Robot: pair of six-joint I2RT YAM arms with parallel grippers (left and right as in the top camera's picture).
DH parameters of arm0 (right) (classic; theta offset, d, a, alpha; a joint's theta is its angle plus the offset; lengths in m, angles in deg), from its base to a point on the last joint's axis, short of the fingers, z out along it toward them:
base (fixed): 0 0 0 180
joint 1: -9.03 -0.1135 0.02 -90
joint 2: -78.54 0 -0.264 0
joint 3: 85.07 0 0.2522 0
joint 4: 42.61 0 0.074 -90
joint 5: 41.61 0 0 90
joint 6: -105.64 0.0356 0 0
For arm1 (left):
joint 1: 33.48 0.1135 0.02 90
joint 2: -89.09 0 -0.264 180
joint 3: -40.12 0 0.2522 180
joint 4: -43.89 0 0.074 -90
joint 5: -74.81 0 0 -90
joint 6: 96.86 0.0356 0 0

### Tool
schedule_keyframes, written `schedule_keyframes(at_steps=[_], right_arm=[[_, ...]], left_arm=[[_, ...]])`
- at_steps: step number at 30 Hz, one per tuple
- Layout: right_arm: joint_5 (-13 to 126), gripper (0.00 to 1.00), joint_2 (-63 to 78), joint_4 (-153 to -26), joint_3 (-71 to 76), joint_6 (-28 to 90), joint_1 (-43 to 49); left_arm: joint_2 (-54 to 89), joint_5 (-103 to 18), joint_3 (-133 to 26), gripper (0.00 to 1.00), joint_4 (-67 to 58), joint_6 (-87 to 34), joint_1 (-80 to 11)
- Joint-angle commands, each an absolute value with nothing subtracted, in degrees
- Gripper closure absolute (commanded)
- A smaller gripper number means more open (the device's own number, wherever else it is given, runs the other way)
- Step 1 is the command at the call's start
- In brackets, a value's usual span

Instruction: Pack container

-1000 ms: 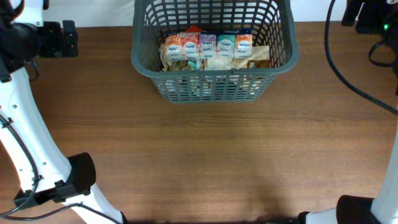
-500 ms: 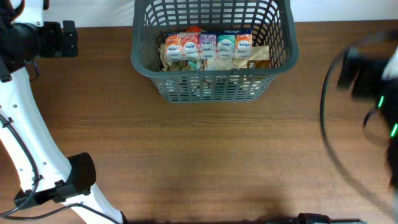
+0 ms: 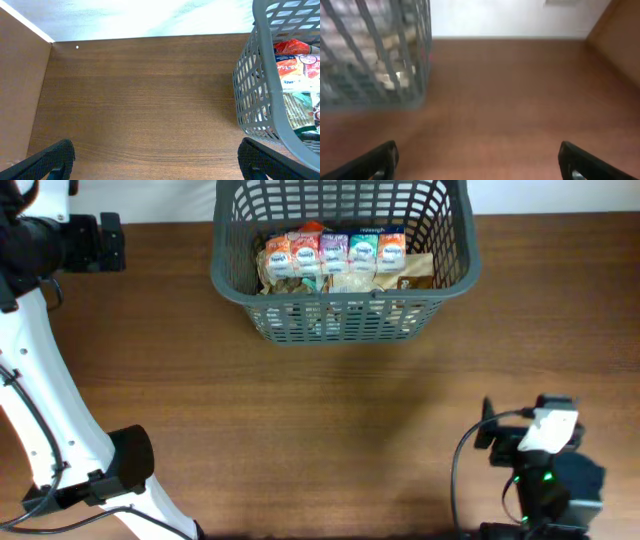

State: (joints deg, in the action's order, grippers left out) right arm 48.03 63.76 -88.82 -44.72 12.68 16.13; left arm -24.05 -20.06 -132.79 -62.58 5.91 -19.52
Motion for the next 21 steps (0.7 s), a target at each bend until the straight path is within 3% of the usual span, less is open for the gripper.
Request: schedule_keyframes(at_steps=[1,9,21], right_arm=[[49.3,0.01,69.6,-88.2,-51.0,13.2,16.2],[49.4,0.01,76.4,-88.2,-61.4,20.9,16.2],[49.4,0.01,78.4,-87.4,-62.9,20.8,16.2]], left_arm=[[-24.3,-19.9,-132.6,0.01,-62.5,5.6,-19.3],[-24.3,-19.9,-132.6,0.01,-62.5,5.6,-19.3],[-24.3,-19.9,-132.6,0.01,-62.5,5.6,-19.3]])
